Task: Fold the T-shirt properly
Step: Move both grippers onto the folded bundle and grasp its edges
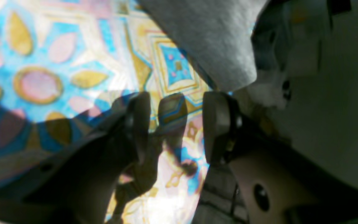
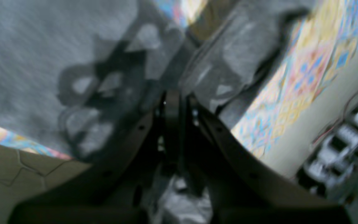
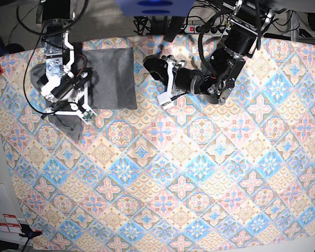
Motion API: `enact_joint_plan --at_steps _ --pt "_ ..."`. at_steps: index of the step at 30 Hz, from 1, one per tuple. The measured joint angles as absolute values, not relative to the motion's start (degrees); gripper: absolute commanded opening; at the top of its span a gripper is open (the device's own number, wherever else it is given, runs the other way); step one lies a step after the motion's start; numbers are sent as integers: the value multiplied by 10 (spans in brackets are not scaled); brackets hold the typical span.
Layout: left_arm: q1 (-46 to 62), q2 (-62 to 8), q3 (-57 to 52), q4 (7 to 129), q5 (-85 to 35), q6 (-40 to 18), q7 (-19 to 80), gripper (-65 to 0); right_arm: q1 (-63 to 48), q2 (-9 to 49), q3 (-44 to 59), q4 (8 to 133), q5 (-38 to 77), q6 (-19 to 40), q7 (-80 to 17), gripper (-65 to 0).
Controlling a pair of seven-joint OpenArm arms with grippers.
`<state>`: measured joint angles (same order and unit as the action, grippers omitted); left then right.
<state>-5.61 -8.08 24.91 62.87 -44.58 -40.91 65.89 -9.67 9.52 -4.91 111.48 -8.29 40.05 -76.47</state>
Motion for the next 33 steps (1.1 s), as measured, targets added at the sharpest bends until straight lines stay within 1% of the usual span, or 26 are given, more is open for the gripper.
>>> enact_joint_plan --at_steps 8,12,15,18,21,30,33 --pt "-70 -34 249 620 -387 -408 659 -382 -100 84 -149 1115 -77 401 -741 -624" --pt "-75 -11 249 618 -356 -405 660 -382 -100 84 -157 1115 -73 401 -735 -624" --pt "-86 1 247 583 -353 -408 650 -382 -101 88 -173 1115 -84 399 -740 -623" --pt "-100 3 247 548 -367 -418 647 -382 -100 91 -223 1115 -84 399 -741 -618" --pt "-100 3 246 546 -367 -419 641 -382 -100 85 -246 1115 -74 401 -733 -576" --pt "-95 -28 246 545 -394 -424 621 -382 -99 88 -270 1115 -81 401 -739 -511" --pt "-92 -45 245 549 -402 -428 615 -383 -97 89 -270 1115 -81 401 -740 -502"
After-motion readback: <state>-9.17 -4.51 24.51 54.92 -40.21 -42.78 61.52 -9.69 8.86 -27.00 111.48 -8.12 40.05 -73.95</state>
